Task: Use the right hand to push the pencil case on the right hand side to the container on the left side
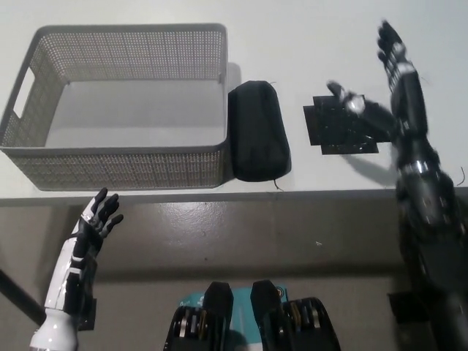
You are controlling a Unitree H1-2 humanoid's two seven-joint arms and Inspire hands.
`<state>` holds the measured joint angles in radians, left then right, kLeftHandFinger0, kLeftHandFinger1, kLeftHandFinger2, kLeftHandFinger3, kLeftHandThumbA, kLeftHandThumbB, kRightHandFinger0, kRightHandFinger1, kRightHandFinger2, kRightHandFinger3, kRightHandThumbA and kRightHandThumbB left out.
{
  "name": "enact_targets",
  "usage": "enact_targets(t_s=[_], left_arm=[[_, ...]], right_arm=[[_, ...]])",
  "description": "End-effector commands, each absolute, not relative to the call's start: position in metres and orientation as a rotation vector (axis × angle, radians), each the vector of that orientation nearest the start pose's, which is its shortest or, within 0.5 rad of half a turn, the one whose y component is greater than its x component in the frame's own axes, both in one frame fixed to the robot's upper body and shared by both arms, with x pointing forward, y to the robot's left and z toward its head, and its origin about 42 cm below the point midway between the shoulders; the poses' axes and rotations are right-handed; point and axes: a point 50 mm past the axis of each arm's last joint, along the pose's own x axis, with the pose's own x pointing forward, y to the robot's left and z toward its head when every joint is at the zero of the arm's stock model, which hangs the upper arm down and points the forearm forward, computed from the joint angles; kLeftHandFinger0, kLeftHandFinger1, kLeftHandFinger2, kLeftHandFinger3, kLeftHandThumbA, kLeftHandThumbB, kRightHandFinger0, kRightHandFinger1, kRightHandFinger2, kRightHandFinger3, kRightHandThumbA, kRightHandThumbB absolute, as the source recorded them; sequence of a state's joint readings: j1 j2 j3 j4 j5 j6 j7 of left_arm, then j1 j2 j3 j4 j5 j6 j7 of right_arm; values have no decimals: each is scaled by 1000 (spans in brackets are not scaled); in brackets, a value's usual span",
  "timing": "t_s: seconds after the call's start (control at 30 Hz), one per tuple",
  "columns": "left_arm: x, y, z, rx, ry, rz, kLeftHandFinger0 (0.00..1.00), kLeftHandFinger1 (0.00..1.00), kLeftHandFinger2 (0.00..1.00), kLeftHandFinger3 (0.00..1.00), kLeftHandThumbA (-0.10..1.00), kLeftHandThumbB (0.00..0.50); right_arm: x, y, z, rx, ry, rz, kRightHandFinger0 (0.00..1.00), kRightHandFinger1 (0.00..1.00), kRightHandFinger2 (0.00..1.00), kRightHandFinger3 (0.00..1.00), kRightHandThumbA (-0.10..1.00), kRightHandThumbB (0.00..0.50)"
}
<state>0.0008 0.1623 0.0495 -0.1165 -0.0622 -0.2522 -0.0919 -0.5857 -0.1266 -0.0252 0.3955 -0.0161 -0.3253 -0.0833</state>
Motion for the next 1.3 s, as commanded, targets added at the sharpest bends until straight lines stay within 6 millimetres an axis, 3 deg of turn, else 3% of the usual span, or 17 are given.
enact_targets(t_s=[0.0, 0.07, 0.2, 0.23, 0.4, 0.5, 0.77, 0.83, 0.9, 1.27], left_arm=[[298, 269, 181, 165, -465, -101, 1000, 1000, 1000, 1000, 1000, 51], [299, 267, 183, 167, -465, -101, 1000, 1000, 1000, 1000, 1000, 60], [300, 269, 186, 171, -470, -94, 1000, 1000, 1000, 1000, 1000, 73], [300, 270, 187, 166, -469, -89, 1000, 1000, 1000, 1000, 1000, 72], [299, 272, 187, 177, -473, -82, 1000, 1000, 1000, 1000, 1000, 75], [301, 271, 187, 172, -481, -92, 1000, 1000, 1000, 1000, 1000, 57], [305, 268, 188, 165, -476, -82, 1000, 1000, 1000, 1000, 1000, 80], [304, 271, 188, 172, -476, -76, 1000, 1000, 1000, 1000, 1000, 71], [303, 273, 188, 172, -474, -72, 1000, 1000, 1000, 1000, 1000, 56], [303, 276, 181, 178, -463, -75, 1000, 1000, 1000, 1000, 1000, 83]], right_arm=[[374, -244, 237, -160, -659, 71, 1000, 1000, 1000, 1000, 1000, 307], [350, -248, 216, -131, -626, 87, 1000, 1000, 1000, 1000, 1000, 321], [317, -251, 187, -110, -567, 103, 1000, 1000, 1000, 1000, 1000, 256], [310, -256, 177, -131, -551, 115, 1000, 1000, 1000, 1000, 1000, 267], [298, -262, 162, -164, -509, 130, 1000, 1000, 1000, 1000, 1000, 259], [291, -258, 155, -162, -479, 144, 1000, 1000, 1000, 1000, 1000, 220], [297, -241, 144, -135, -430, 169, 1000, 1000, 1000, 1000, 1000, 219], [300, -236, 143, -118, -426, 190, 1000, 1000, 1000, 1000, 1000, 203], [303, -233, 143, -113, -428, 195, 1000, 1000, 1000, 1000, 1000, 219], [311, -229, 146, -89, -437, 199, 1000, 1000, 1000, 1000, 1000, 226]])
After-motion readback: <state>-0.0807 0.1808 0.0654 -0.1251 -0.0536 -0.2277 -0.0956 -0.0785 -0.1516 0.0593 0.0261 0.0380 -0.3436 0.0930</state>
